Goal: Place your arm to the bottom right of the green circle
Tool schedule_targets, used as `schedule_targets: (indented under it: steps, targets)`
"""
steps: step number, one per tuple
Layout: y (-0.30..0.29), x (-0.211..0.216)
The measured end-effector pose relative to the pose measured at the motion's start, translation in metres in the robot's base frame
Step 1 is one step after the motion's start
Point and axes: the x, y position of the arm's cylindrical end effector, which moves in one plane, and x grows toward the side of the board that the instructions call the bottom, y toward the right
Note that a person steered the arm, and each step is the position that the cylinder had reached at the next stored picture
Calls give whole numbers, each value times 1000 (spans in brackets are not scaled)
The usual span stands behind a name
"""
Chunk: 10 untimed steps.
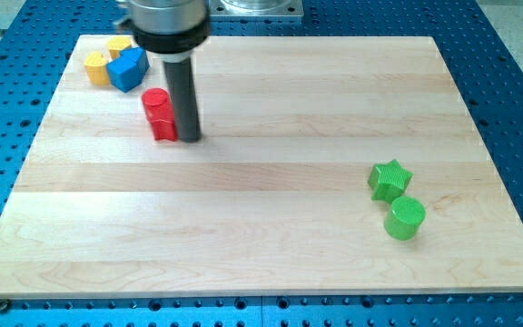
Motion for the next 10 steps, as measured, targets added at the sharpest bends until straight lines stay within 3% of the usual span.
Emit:
schedule_targets:
  steps: [2, 3, 5, 6, 7, 8, 9, 10]
  targets:
    - [-34, -63]
    - [29, -38]
    - [229, -36]
    - [314, -16]
    - [379, 28]
    - [425, 101]
    - [407, 199]
    - [339, 206]
